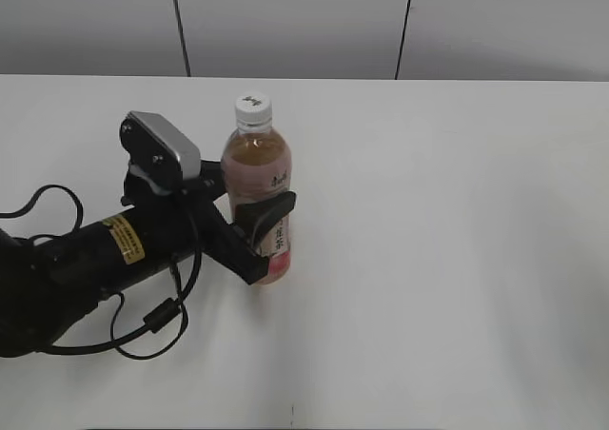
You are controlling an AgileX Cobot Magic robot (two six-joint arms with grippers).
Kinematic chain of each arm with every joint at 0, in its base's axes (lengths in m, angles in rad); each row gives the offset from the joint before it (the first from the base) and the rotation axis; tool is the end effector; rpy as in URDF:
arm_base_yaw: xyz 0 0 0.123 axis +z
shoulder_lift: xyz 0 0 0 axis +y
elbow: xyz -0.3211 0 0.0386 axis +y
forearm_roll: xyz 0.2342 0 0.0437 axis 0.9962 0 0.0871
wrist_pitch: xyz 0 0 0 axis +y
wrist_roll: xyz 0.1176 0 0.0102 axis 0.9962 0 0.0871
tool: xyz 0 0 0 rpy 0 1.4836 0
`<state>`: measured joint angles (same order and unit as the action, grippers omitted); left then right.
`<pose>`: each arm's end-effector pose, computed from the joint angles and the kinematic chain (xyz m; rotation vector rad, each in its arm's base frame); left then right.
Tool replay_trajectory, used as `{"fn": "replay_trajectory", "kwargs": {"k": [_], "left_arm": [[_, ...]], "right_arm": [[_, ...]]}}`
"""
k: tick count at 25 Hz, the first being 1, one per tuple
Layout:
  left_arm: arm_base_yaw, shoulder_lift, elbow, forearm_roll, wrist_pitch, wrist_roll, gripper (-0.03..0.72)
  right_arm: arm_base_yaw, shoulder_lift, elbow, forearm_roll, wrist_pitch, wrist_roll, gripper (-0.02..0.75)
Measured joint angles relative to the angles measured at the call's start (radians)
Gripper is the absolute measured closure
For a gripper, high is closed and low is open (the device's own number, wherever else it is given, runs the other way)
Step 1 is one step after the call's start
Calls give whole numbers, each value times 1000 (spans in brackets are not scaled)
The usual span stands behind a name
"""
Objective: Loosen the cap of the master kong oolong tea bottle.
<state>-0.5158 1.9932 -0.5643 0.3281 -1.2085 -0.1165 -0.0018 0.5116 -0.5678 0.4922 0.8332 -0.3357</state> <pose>0.2908 -0.2058 0.1573 0.6706 1.6251 -0.6392 0.0599 0.0412 0.3057 -0.1868 2.1714 0.3966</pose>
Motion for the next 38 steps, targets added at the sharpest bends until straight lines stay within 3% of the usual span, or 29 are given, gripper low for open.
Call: {"fn": "replay_trajectory", "kwargs": {"k": [6,10,14,19,23,29,33,38], "left_arm": [[0,0,-1,93,-1,0,285],[0,0,-2,117,-4,-1,285],[0,0,-2,121,-3,-2,285],[0,-1,-17,149,19,-2,285],[0,-21,-40,190,78,1,285],[-1,-78,-66,219,225,1,285],[-1,-84,-71,219,249,1,285],[-1,-86,-72,220,255,1,285]], "right_arm": [[0,240,-142,198,83,-197,152],[0,438,-263,287,225,-290,152],[0,567,-414,322,343,-309,189],[14,667,-544,323,367,-312,254],[139,713,-586,272,368,-276,264],[398,822,-696,18,315,-33,266],[495,939,-832,-60,317,101,273],[535,1093,-1009,-83,370,210,305]]}}
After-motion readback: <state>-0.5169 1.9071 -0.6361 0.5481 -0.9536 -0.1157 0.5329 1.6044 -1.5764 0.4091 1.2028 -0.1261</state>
